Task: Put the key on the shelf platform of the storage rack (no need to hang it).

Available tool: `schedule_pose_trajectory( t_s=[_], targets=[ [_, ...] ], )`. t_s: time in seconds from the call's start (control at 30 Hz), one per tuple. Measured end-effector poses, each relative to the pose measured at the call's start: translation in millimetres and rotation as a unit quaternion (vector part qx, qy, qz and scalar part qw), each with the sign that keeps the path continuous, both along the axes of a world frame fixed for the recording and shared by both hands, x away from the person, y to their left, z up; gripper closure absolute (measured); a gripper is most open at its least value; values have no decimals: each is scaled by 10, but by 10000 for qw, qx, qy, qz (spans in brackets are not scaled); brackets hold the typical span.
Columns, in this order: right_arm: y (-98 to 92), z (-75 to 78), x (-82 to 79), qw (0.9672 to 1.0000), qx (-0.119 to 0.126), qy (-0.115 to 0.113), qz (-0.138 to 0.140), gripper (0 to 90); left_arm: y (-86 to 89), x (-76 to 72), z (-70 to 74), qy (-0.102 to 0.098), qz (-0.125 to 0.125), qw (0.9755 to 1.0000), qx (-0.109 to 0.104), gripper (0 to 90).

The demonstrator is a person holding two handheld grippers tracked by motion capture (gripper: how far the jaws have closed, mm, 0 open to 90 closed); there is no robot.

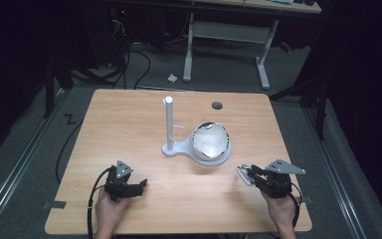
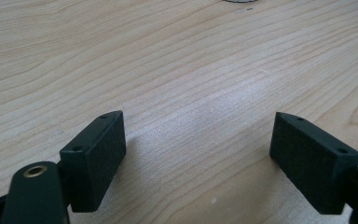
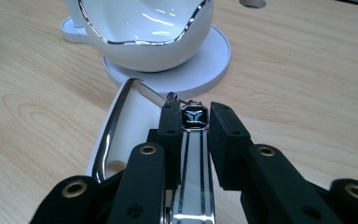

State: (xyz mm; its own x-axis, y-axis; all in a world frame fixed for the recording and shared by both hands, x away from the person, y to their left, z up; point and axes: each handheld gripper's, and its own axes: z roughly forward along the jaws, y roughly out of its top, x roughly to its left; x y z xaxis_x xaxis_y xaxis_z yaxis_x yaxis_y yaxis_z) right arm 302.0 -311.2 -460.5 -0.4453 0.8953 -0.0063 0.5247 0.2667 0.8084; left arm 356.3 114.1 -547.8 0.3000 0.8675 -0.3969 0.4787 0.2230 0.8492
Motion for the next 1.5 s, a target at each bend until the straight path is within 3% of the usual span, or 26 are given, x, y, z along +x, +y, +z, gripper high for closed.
schedule_pose_trajectory(
  t_s=[1.5],
  targets=[
    [325, 619, 388, 9962, 276, -282, 779, 755, 0, 0, 0, 4, -2, 10000, 11, 186]
  ],
)
